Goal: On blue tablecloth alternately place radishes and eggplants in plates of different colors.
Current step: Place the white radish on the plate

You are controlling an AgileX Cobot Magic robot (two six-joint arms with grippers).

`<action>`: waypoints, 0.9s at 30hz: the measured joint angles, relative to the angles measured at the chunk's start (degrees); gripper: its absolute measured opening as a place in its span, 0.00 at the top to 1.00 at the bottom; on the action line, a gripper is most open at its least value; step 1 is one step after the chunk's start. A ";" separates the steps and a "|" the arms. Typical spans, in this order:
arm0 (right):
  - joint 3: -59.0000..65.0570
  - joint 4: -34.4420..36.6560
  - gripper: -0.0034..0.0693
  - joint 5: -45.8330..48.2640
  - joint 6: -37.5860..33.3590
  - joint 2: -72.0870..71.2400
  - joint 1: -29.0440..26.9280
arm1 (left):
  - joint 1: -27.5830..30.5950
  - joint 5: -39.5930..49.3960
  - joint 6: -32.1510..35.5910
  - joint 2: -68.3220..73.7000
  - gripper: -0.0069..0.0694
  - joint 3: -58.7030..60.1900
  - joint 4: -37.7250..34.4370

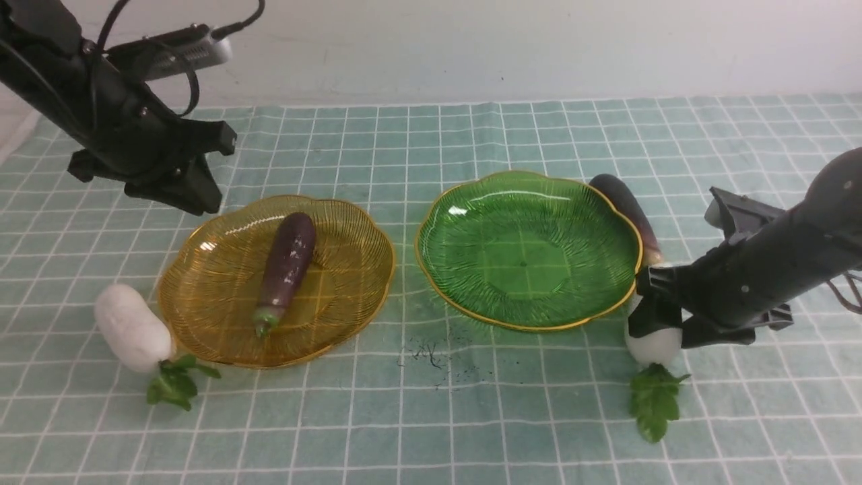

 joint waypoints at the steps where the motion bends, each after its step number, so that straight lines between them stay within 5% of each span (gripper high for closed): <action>1: -0.11 -0.72 0.37 0.77 0.36 -0.33 -0.48 | 0.52 0.00 -0.55 -0.72 0.90 0.54 0.06; 8: -0.66 -2.43 0.37 4.59 1.97 -8.42 -4.40 | 5.74 -0.80 -2.45 -6.12 0.92 8.20 -0.52; 12: -4.47 3.14 0.37 3.83 -2.70 -11.13 -2.53 | 7.31 -5.14 -3.74 -8.12 0.92 16.21 -0.92; 16: -11.54 8.19 0.37 3.01 -8.04 -7.00 1.90 | 7.45 -8.79 -4.10 -8.83 0.92 22.27 -0.87; 27: -31.18 8.45 0.36 11.09 -3.37 13.33 3.14 | 7.50 -9.52 -4.10 -8.83 0.84 22.96 -0.83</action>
